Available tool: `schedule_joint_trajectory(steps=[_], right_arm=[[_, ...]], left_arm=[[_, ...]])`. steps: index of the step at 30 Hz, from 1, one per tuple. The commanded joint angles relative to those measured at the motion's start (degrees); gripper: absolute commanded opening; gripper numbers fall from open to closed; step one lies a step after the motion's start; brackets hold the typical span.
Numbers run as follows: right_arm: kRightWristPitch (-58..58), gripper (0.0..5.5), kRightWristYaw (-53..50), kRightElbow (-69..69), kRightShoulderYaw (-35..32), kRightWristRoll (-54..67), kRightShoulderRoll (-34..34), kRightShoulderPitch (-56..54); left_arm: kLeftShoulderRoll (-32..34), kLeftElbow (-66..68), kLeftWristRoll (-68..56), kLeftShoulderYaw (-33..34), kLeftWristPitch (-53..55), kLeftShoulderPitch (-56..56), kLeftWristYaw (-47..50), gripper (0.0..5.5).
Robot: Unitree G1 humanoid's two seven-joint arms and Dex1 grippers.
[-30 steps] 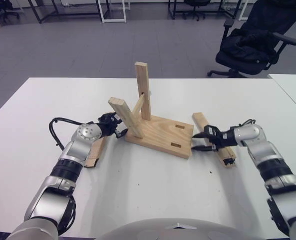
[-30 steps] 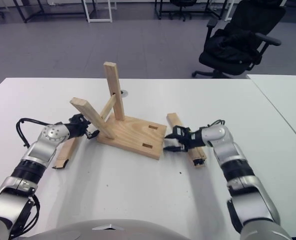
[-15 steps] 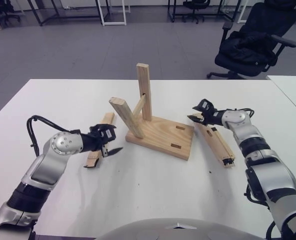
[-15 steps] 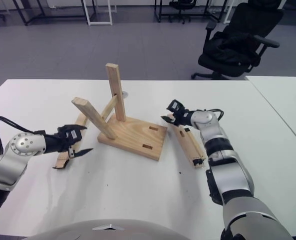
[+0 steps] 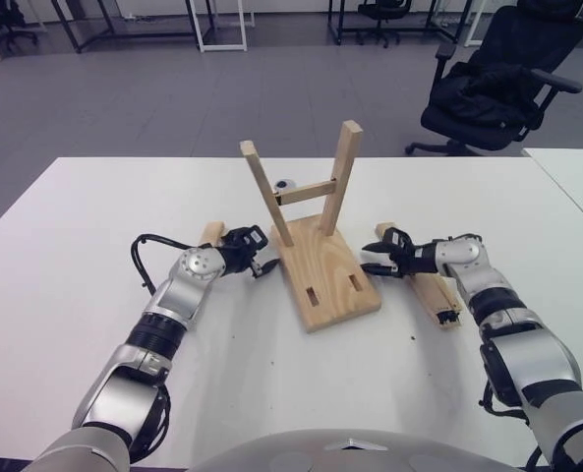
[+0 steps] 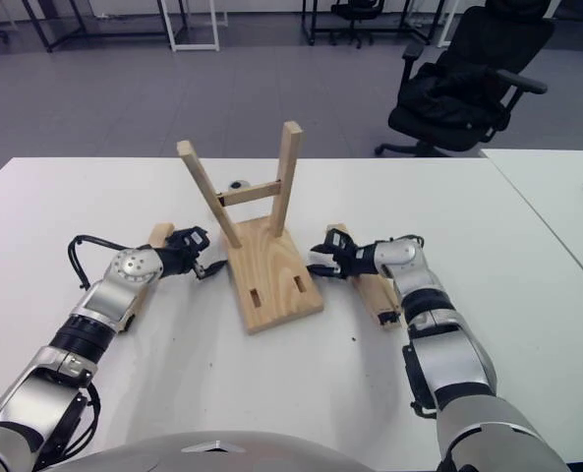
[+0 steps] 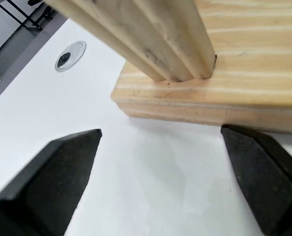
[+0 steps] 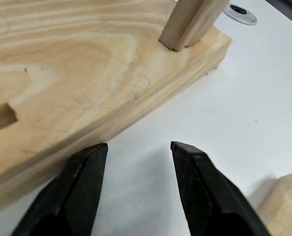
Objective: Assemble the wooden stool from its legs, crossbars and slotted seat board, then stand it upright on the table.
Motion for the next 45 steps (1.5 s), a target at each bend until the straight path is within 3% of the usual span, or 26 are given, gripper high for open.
schedule_joint_trajectory(steps=[1, 5, 7, 10, 13, 24, 36, 41, 45], right_arm=[[5.51, 2.41, -4.99, -16.83, 0.75, -0.09, 1.4, 10.44], [9.53, 2.41, -19.83, -26.12, -5.21, -0.35, 1.67, 13.39], [13.52, 2.41, -25.1, -30.62, -12.11, 4.75, 1.46, 13.83], [21.26, 2.41, -27.9, -35.14, -21.4, 12.54, -0.64, 17.52], [25.86, 2.41, -27.43, -36.11, -23.86, 14.27, -2.95, 23.92], [33.74, 2.41, -27.66, -44.02, -20.1, 15.72, -0.89, 34.52], [38.42, 2.41, -31.04, -52.12, -19.97, 19.28, 1.05, 35.69], [43.71, 2.41, -36.57, -53.02, -16.92, 15.46, 1.74, 37.43], [43.93, 2.41, -39.64, -52.73, -18.1, 15.87, 1.8, 37.55]], left_arm=[[-2.13, 1.77, -0.48, -0.42, -1.98, 0.04, -0.42, 4.49], [-0.89, -0.1, -0.78, 1.19, -2.37, 1.31, -0.09, 4.49], [0.09, -1.86, -1.26, 3.43, -2.61, 1.82, 1.28, 4.49], [0.11, -8.48, -4.41, 8.37, -1.55, 4.79, 3.5, 4.49], [-0.35, -16.27, -6.77, 11.76, 1.4, 9.79, 5.55, 4.49], [0.08, -26.91, -9.73, 15.81, 8.33, 17.77, 7.99, 4.49], [-1.76, -30.01, -11.85, 16.21, 11.33, 19.21, 8.2, 4.49], [-1.84, -31.17, -11.84, 15.53, 12.37, 19.73, 8.79, 4.49], [-1.47, -31.47, -11.76, 15.28, 12.65, 19.92, 8.93, 4.49]])
